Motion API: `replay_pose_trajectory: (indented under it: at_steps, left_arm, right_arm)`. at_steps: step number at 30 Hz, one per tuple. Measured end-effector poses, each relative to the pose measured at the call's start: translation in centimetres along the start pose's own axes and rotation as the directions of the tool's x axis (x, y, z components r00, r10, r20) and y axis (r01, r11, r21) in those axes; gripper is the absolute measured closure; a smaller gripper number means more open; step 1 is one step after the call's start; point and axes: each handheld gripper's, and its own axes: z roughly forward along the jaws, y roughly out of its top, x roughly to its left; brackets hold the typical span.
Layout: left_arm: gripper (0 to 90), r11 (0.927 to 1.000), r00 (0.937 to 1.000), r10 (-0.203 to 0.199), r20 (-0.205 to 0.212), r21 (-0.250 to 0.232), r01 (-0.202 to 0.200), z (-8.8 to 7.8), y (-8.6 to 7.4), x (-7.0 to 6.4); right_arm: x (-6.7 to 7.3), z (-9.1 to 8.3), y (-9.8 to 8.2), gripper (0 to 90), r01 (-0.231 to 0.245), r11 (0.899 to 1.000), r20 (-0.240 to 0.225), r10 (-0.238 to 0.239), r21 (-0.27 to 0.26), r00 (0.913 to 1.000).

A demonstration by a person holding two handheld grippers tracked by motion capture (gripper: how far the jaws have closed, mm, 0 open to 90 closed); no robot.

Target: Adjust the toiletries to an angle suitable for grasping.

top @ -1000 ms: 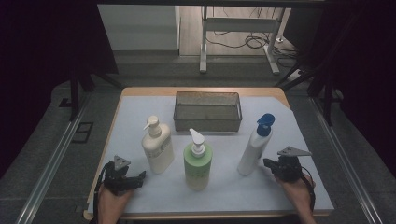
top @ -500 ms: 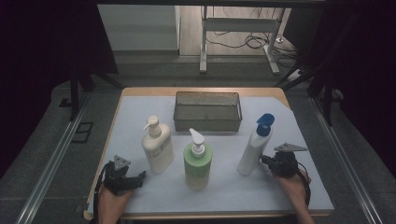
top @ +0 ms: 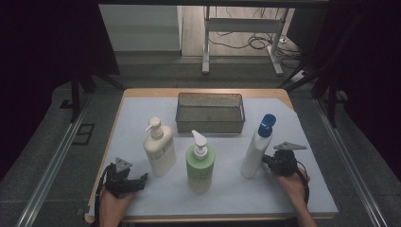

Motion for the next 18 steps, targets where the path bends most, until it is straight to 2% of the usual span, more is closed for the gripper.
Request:
replay_pose_trajectory:
  at_steps: [11, 18]
  left_arm:
    - [12.8, 1.0000, 1.0000, 0.003, 0.000, 0.001, -0.003, 0.0, 0.0, 0.0]
    - [13.1, 1.0000, 1.0000, 0.003, 0.001, 0.000, -0.003, 0.0, 0.0, 0.0]
  right_arm:
    - [0.4, 1.4, 0.9, 89.8, 0.007, 1.000, -0.006, -0.007, 0.007, 1.0000]
    - [0.2, 1.2, 0.7, 88.9, 0.003, 1.000, -0.023, -0.003, 0.008, 0.9997]
